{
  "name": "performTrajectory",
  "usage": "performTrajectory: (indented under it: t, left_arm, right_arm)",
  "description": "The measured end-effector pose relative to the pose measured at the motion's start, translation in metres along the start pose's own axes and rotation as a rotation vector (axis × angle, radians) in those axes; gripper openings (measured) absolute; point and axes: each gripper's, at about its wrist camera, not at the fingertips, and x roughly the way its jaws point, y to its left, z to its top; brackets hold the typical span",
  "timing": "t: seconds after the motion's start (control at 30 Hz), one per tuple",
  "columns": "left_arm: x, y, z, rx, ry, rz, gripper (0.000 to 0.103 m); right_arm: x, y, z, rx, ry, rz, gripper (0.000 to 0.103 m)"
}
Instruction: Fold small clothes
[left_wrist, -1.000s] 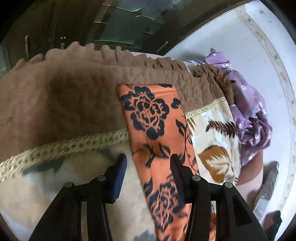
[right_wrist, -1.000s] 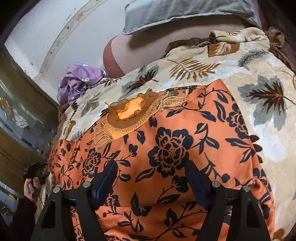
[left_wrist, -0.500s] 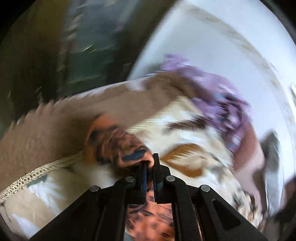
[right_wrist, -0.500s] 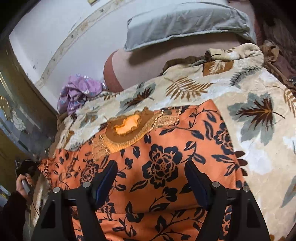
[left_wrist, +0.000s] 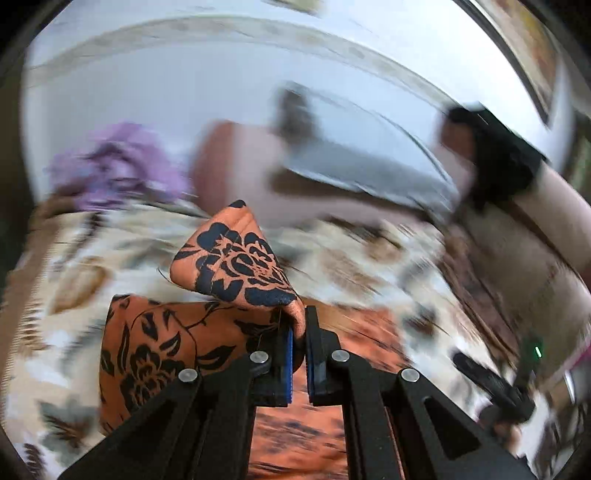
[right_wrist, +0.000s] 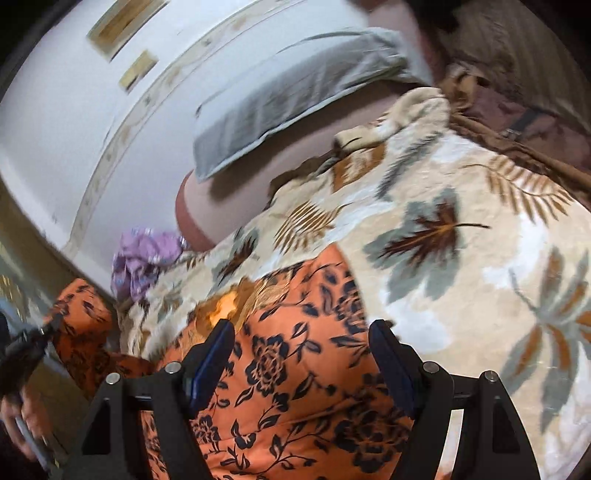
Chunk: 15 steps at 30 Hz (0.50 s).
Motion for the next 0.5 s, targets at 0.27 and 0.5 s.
performTrajectory:
  t: [0.27, 0.5]
  left_arm:
    - [0.005, -0.071, -0.043, 0.159, 0.099, -0.063, 0.066]
    - [-0.016, 0.028, -0.037, 0.043, 0.064, 0.113, 0.070]
  right_arm:
    - [-0.010, -0.022, 0.013, 0.111, 0.029, 0.039, 0.079]
    - [0.026, 0.001, -0.002, 0.032, 0.144, 0.037, 0.079]
